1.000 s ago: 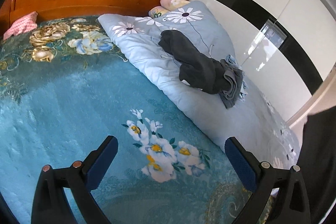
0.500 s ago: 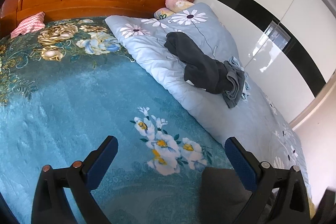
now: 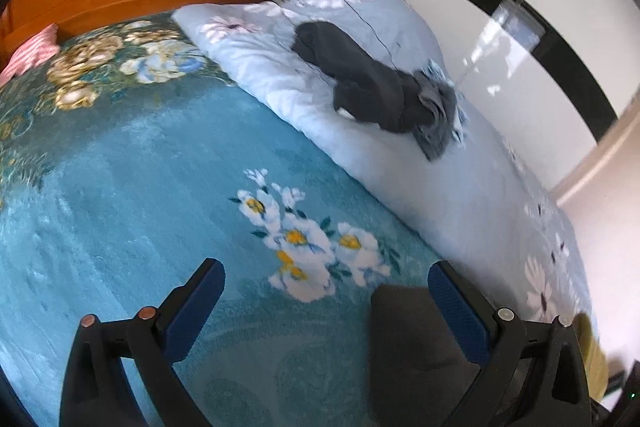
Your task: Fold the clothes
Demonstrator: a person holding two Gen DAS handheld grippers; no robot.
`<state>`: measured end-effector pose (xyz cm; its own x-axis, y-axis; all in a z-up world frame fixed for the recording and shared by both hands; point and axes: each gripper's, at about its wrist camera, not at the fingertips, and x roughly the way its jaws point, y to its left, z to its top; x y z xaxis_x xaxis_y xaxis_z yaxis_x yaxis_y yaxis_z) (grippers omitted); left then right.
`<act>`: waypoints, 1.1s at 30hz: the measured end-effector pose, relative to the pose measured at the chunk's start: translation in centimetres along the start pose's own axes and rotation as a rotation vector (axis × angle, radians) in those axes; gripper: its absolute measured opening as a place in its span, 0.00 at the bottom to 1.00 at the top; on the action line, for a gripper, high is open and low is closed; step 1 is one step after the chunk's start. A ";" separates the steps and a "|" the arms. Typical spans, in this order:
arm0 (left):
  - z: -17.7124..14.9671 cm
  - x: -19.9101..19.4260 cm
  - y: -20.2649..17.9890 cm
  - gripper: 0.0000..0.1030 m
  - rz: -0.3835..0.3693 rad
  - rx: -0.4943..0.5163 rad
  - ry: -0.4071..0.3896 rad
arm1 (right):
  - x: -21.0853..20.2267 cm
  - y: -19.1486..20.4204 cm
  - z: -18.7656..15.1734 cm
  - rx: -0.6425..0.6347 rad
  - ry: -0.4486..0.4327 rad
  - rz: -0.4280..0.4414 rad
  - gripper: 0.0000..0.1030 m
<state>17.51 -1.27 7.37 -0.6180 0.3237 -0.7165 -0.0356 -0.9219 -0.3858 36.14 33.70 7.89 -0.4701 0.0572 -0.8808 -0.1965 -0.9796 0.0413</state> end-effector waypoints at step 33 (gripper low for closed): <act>-10.0 2.6 -16.4 0.73 -0.036 0.802 0.233 | 4.1 -4.1 -1.9 0.436 0.099 0.133 0.48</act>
<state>24.37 16.80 5.98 -0.4303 0.3105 -0.8476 -0.6554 -0.7532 0.0568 36.66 37.58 3.19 -0.4356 -0.1024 -0.8943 -0.4939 -0.8034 0.3325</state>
